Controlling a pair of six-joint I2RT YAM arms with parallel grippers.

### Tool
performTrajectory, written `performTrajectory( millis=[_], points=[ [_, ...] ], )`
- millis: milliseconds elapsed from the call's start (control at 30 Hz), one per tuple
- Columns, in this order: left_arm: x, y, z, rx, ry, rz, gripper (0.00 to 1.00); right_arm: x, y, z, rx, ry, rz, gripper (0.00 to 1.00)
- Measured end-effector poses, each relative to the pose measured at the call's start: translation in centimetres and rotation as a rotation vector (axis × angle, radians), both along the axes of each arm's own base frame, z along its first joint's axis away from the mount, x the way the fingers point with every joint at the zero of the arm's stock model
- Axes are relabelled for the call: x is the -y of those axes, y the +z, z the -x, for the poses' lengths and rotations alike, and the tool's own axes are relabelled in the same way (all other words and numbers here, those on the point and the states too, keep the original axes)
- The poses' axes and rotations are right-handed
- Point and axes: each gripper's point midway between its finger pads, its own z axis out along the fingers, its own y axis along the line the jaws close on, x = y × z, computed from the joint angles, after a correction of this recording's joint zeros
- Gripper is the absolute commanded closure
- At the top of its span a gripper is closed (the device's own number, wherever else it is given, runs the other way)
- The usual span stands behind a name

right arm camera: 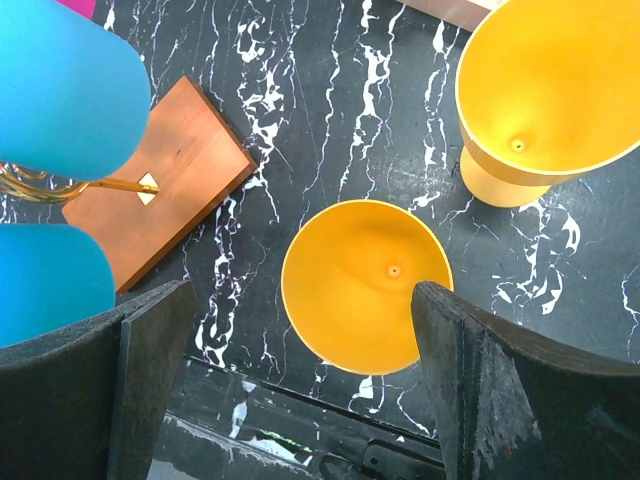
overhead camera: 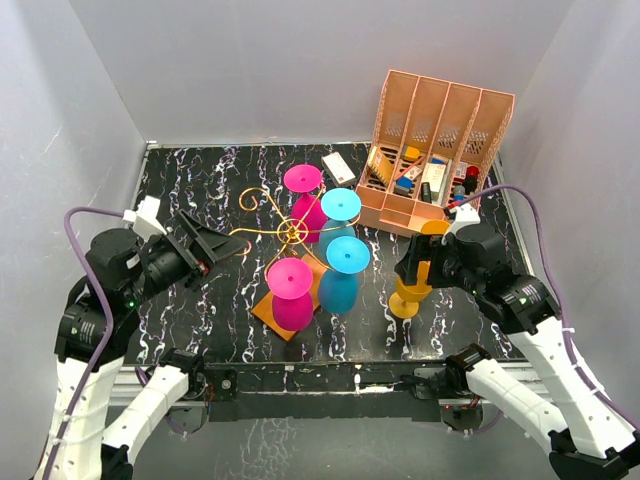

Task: Take the wine glass off the wine glass rack

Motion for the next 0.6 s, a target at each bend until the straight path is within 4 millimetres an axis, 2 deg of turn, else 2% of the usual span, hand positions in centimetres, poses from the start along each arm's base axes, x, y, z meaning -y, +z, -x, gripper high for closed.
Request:
performTrajectory(
  millis=[233, 500, 600],
  points=[
    [1.1, 0.3, -1.0, -0.016, -0.046, 0.027, 0.03, 0.3, 0.5, 0.2, 0.027, -0.008, -0.006, 0.01],
    [1.9, -0.6, 1.3, 0.005, -0.133, 0.085, 0.03, 0.7, 1.2, 0.3, 0.062, -0.022, -0.009, 0.01],
    [2.2, -0.5, 1.6, 0.01, -0.159, 0.091, 0.03, 0.6, 2.5, 0.4, 0.086, -0.017, -0.031, 0.01]
  ],
)
